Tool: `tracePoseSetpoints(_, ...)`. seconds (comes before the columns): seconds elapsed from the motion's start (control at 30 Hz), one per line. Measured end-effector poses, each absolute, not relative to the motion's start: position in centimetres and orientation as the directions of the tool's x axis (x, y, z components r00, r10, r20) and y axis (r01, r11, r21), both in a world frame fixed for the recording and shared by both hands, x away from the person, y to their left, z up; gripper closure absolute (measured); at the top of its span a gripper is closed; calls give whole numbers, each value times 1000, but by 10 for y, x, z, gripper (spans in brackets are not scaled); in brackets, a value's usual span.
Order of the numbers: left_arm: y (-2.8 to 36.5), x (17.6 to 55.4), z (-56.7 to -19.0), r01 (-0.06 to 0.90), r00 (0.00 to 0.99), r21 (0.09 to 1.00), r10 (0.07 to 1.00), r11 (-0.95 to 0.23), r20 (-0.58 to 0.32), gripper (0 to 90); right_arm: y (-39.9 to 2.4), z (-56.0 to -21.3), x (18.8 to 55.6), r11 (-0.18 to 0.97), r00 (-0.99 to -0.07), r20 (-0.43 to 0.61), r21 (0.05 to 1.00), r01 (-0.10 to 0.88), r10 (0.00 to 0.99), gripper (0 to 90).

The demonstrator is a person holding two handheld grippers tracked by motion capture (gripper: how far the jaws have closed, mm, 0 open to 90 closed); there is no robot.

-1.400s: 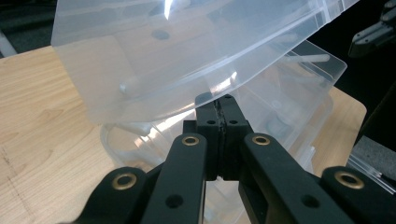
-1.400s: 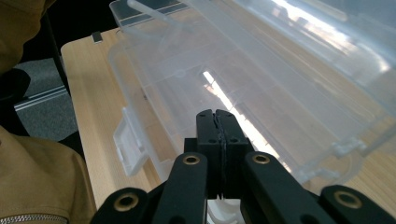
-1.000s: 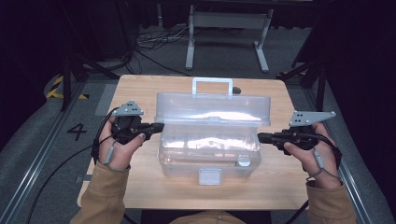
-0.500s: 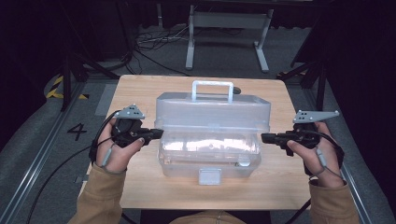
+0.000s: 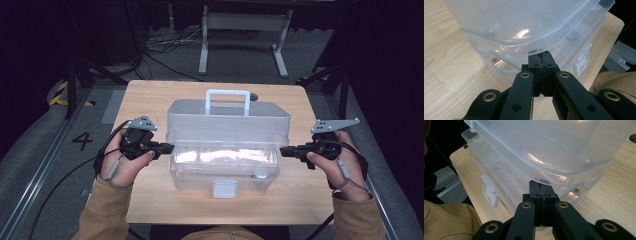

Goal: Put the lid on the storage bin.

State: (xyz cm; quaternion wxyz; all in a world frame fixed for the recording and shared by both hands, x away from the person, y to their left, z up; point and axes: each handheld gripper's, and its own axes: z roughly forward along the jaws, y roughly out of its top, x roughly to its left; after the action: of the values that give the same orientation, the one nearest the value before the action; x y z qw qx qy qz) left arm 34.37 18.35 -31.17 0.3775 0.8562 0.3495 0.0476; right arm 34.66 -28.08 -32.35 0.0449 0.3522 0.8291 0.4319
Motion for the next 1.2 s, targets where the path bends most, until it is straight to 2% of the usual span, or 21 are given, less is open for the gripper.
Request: tracePoseSetpoints(1.2,180,345,-322,605,764,519,624,-603,-166,893,-273,-334,345,553,-777,194,601,577,599,900)
